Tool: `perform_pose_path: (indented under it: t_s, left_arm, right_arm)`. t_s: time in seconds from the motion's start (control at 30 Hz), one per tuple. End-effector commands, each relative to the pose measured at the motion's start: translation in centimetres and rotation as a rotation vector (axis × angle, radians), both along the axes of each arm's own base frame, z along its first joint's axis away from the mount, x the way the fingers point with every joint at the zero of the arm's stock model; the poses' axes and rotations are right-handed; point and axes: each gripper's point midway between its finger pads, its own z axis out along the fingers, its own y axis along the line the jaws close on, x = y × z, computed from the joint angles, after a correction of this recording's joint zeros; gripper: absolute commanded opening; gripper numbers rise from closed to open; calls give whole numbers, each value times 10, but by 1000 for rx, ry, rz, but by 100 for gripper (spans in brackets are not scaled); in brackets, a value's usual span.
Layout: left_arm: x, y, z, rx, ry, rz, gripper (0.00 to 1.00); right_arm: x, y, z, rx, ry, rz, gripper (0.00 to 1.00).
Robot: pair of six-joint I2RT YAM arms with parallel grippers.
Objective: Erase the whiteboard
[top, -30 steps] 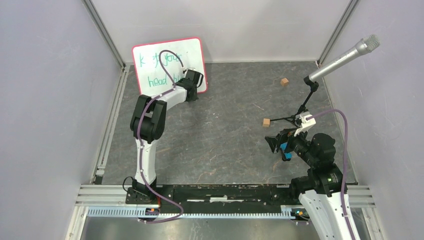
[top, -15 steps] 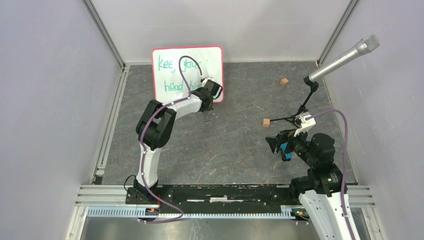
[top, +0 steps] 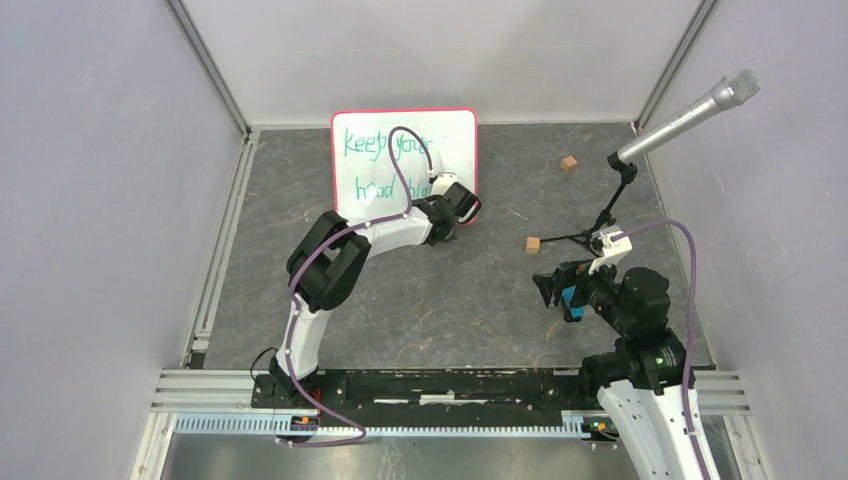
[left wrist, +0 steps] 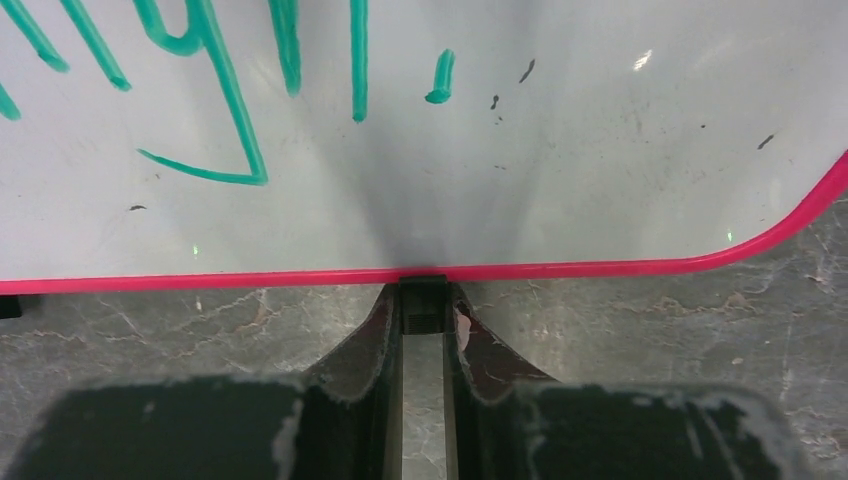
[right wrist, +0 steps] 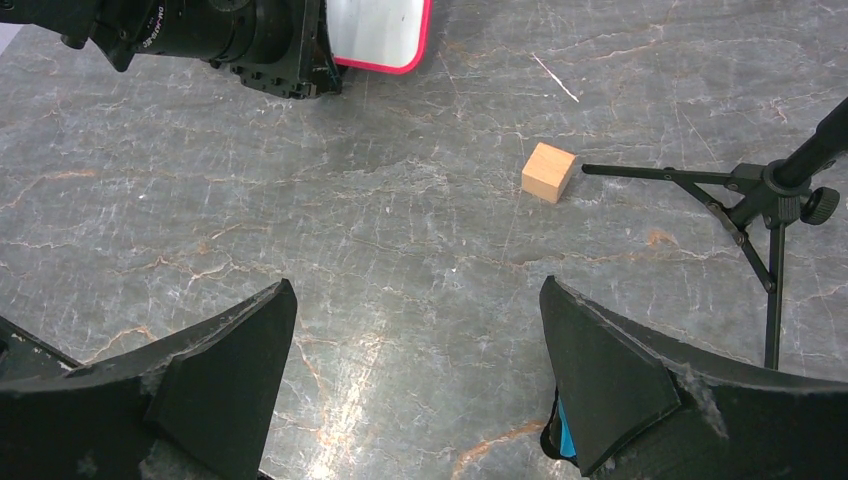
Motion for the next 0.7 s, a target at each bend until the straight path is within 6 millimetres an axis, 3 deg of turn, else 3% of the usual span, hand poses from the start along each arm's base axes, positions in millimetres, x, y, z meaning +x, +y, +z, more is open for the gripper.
perform_pose_path:
  t_s: [0.0,0.17,0.33,0.5,0.67]
  left_arm:
    - [-3,-37,38,-168,-32,21,19]
    - [-11,-49,55,-240,-25,-21,51]
    - [-33,-41,80,-307,-20,-66,75]
    - [-59,-17,126,-355,-86,-141,89]
    - [-80,8,181,-382,-183,-251,97]
  right_arm:
    - [2,-1,10,-2,-30,-5,98]
    - [5,2,-5,4,8,5,98]
    - [10,4,-18,1,67,2,98]
    - [16,7,-33,12,125,1,98]
    - [17,25,-54,83,196,54,98]
